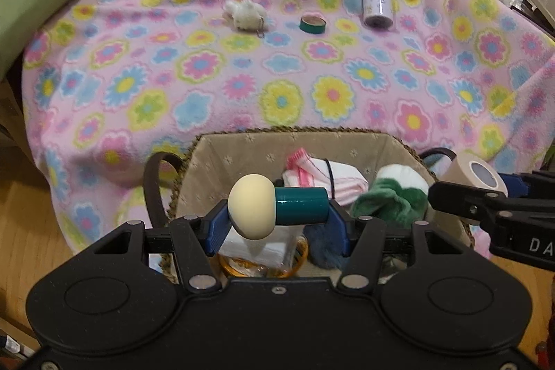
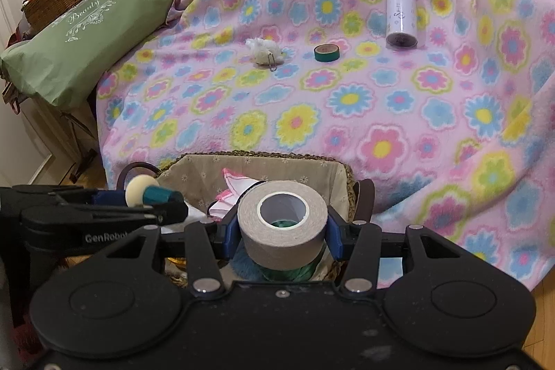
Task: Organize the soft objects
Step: 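Carry the sponge stick and beige tape roll over the woven basket with both tools, then open both tools to drop the sponge stick and tape roll into the basket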
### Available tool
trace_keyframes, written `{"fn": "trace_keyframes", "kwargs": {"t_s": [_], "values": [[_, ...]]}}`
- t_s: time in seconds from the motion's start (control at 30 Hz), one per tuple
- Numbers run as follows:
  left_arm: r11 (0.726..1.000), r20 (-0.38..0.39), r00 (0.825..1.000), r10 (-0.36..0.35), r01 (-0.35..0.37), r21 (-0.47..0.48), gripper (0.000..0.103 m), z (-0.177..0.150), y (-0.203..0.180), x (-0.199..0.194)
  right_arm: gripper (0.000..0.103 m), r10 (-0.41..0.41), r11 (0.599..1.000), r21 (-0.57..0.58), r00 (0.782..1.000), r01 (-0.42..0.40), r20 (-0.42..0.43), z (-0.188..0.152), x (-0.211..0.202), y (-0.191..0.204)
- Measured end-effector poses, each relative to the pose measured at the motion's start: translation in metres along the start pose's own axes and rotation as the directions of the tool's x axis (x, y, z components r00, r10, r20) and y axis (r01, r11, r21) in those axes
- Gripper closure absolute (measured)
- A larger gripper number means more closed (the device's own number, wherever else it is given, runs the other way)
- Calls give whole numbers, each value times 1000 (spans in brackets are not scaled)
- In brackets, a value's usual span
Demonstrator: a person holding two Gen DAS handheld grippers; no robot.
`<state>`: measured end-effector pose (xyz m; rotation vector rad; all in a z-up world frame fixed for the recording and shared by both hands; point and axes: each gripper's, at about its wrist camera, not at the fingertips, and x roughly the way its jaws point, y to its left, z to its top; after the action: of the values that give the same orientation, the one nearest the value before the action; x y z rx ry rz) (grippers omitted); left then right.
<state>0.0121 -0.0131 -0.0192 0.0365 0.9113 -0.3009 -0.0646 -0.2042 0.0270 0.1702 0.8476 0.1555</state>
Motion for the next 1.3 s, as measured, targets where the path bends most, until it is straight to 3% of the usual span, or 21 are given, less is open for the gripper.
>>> {"fn": "trace_keyframes", "kwargs": {"t_s": [0.53,0.67,1.3], "values": [[999,-9,1000,-10,10,35,47,-4,-5,-2,54,0,1000,-19,1000,0,-3,4,0,1],[999,-4,1000,-11,11,35,36,-3,-5,-4,53,1,1000,-27,1000,-1,4,4,-2,2],[1000,-12,1000,6,-6,28,36,-4,-3,-2,52,-1,1000,-12,1000,0,-4,5,0,0]]}}
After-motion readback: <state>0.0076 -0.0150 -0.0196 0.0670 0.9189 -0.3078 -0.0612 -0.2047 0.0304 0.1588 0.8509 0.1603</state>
